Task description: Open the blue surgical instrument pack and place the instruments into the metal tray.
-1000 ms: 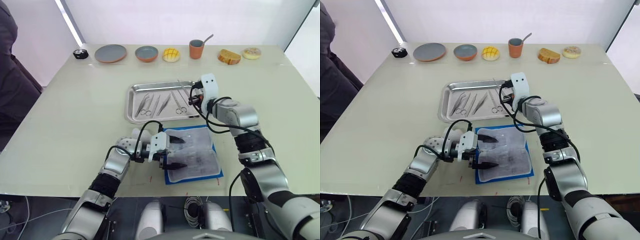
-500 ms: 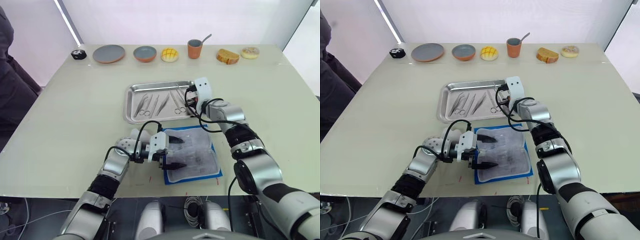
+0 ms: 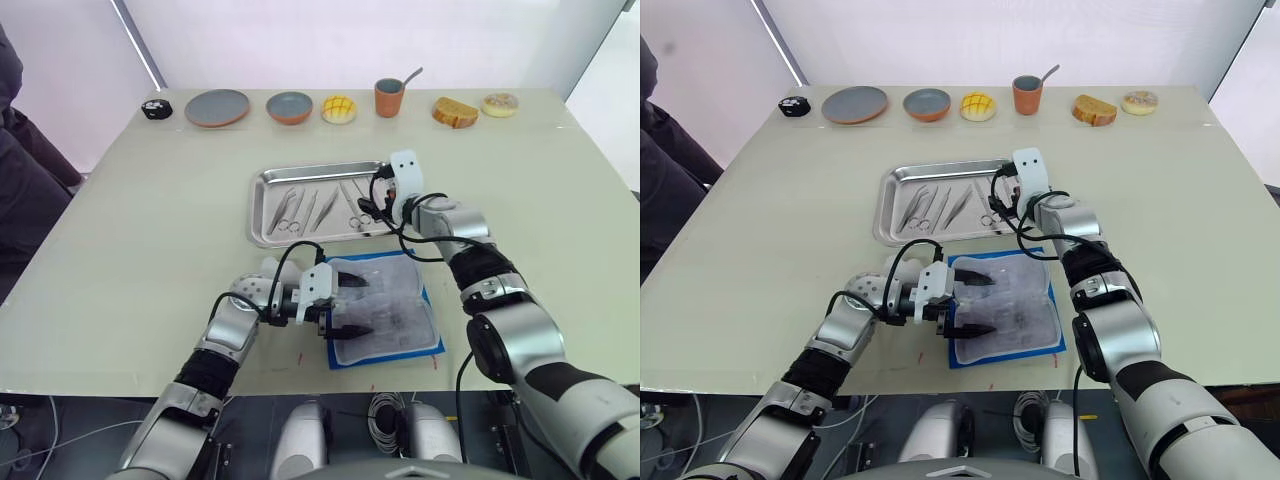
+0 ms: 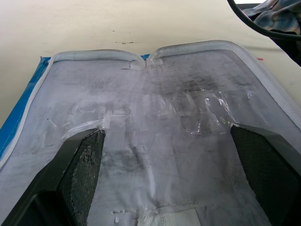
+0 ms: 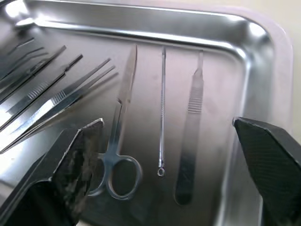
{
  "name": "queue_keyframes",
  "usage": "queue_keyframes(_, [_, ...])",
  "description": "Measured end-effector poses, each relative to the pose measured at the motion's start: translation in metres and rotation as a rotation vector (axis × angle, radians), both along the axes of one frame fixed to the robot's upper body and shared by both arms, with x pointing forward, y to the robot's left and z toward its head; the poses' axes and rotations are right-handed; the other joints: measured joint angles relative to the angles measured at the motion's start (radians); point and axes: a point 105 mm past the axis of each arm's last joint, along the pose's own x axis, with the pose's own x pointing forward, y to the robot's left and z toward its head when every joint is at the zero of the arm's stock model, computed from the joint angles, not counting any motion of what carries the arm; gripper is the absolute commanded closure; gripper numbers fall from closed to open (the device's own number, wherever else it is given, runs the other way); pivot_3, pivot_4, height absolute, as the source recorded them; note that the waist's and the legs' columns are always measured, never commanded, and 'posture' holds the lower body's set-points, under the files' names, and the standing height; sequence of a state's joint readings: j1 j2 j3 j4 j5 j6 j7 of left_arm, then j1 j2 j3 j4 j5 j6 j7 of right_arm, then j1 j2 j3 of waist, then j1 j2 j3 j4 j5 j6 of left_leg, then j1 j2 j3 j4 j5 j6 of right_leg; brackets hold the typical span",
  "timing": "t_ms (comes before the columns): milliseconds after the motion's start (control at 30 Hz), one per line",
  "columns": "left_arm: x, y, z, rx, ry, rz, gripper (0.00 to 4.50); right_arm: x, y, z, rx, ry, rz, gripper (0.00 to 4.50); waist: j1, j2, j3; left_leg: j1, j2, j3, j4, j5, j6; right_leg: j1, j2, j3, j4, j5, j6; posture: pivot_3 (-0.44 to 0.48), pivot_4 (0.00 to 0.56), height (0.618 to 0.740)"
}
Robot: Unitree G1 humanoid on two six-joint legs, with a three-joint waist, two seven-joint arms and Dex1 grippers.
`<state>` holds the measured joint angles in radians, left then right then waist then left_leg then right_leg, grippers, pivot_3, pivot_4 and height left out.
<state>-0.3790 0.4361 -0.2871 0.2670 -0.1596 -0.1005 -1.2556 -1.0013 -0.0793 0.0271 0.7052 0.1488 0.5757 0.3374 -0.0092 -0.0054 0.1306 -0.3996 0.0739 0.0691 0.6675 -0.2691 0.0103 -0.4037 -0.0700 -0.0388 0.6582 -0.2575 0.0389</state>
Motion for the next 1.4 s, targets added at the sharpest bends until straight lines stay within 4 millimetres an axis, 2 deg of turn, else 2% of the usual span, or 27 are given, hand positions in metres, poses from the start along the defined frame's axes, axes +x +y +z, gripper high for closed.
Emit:
queue_keyframes(133, [0.0, 0.0, 0.0, 0.0, 0.0, 0.001, 0.0, -0.015, -0.001, 0.012, 0.057, -0.112, 0.109, 0.17, -0.001, 0.0, 0.0, 0.0, 0.0, 0.0, 0.0, 0.0, 0.0, 0.0, 0.0, 0.0, 0.0, 0.0, 0.0, 0.0, 0.15, 0.74])
queue_keyframes(300, [0.0, 0.001, 0.0, 0.0, -0.001, 0.003, 0.0, -0.047, -0.001, 0.025, 0.17, -0.237, 0.274, 0.17, -0.002, 0.001, 0.0, 0.0, 0.0, 0.0, 0.0, 0.0, 0.0, 0.0, 0.0, 0.0, 0.0, 0.0, 0.0, 0.0, 0.15, 0.74])
queue_keyframes(533, [0.001, 0.0, 0.0, 0.0, -0.003, 0.003, 0.0, -0.082, -0.027, 0.037, 0.219, -0.35, 0.384, 0.17, 0.002, 0.001, 0.001, 0.0, 0.0, 0.0, 0.0, 0.0, 0.0, 0.0, 0.0, 0.0, -0.001, 0.0, 0.0, 0.0, 0.15, 0.74])
queue_keyframes(700, [0.002, 0.001, 0.0, 0.001, -0.004, -0.002, 0.0, -0.097, -0.051, 0.04, 0.211, -0.373, 0.417, 0.17, 0.003, 0.001, 0.001, 0.001, 0.0, 0.0, 0.0, 0.0, 0.0, 0.0, 0.001, 0.001, 0.0, 0.0, 0.0, 0.0, 0.15, 0.74])
queue_keyframes(867, [0.003, 0.001, -0.001, 0.0, -0.004, -0.005, 0.0, -0.117, -0.072, 0.038, 0.198, -0.365, 0.471, 0.17, 0.008, 0.0, 0.001, 0.001, 0.0, 0.0, 0.0, 0.0, 0.0, 0.0, 0.001, 0.001, 0.0, 0.0, 0.0, 0.0, 0.15, 0.74])
queue_keyframes(1033, [0.003, 0.001, 0.002, -0.017, -0.004, -0.006, 0.0, -0.147, -0.085, 0.032, 0.159, -0.331, 0.602, 0.17, 0.012, 0.0, 0.001, 0.001, 0.0, 0.0, 0.0, 0.0, 0.0, 0.0, 0.001, 0.001, 0.0, 0.0, 0.0, 0.0, 0.15, 0.74])
queue_keyframes(1233, [-0.014, 0.013, 0.006, -0.116, 0.039, 0.008, 0.0, -0.17, -0.098, 0.026, 0.124, -0.284, 0.68, 0.17, 0.005, -0.001, 0.005, 0.001, 0.0, 0.0, 0.0, 0.0, 0.0, 0.0, 0.001, 0.001, -0.001, 0.0, 0.0, 0.0, 0.15, 0.74])
queue_keyframes(1300, [-0.021, 0.016, 0.017, -0.178, 0.053, 0.019, 0.0, -0.178, -0.102, 0.021, 0.113, -0.252, 0.708, 0.17, 0.006, -0.003, 0.01, 0.0, 0.0, -0.001, 0.0, 0.0, 0.0, 0.0, 0.001, 0.001, -0.001, 0.0, 0.0, 0.0, 0.15, 0.74])
queue_keyframes(1400, [-0.02, 0.019, 0.038, -0.247, 0.053, 0.052, 0.0, -0.185, -0.108, 0.015, 0.093, -0.213, 0.736, 0.07, 0.016, -0.004, 0.012, 0.0, 0.0, -0.001, 0.001, 0.0, 0.0, 0.0, 0.001, 0.001, 0.0, 0.0, 0.0, 0.0, 0.15, 0.74])
